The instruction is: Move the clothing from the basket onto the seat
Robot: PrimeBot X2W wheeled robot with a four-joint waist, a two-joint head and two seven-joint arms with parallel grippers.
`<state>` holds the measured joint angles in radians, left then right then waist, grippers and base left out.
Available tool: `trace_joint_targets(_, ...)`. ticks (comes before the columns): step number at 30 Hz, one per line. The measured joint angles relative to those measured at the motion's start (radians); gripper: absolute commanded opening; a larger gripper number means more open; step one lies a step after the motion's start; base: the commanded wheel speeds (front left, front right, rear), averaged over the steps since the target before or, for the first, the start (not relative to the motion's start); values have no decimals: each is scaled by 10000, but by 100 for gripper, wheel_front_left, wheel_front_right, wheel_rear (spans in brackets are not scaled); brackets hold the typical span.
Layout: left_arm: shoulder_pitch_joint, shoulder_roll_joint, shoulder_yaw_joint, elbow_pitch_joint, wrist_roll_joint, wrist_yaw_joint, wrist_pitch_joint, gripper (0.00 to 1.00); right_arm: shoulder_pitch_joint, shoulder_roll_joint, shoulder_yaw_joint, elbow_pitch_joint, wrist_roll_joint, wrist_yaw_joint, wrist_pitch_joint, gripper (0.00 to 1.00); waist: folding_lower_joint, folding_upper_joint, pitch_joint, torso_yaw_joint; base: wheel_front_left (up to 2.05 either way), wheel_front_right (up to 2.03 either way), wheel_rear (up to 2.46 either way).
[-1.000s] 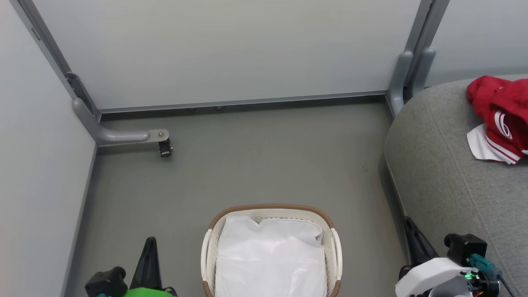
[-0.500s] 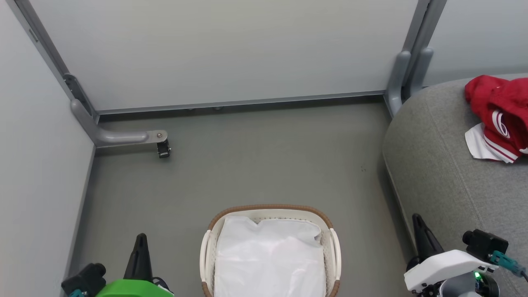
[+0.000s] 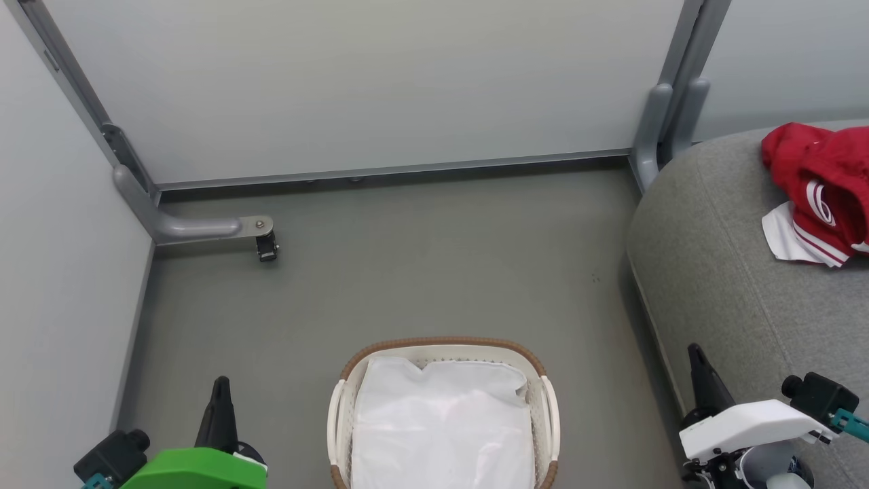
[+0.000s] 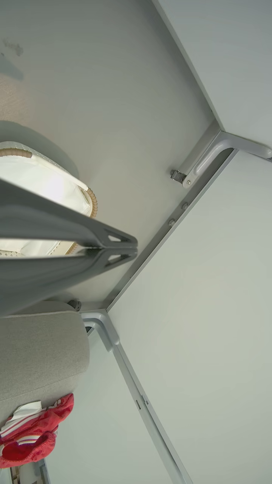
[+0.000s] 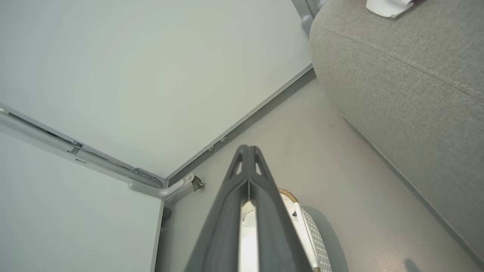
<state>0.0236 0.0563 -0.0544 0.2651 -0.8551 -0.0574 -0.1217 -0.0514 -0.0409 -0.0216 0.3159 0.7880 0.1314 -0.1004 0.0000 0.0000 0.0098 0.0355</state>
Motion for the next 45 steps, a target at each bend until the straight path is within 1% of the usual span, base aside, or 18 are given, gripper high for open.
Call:
trace_joint_targets(23,-403,33,493,-54,-2615,-255,711,0,-194,-17,-313,-238,2746,-2,725,0,0,0,-17,-90,0,0,0)
trace_joint_targets(45,-734,42,863,-98,-4579,-407,1304,0,-277,-35,-548,-416,4870,-2,1267,0,0,0,-33,-177,0,0,0)
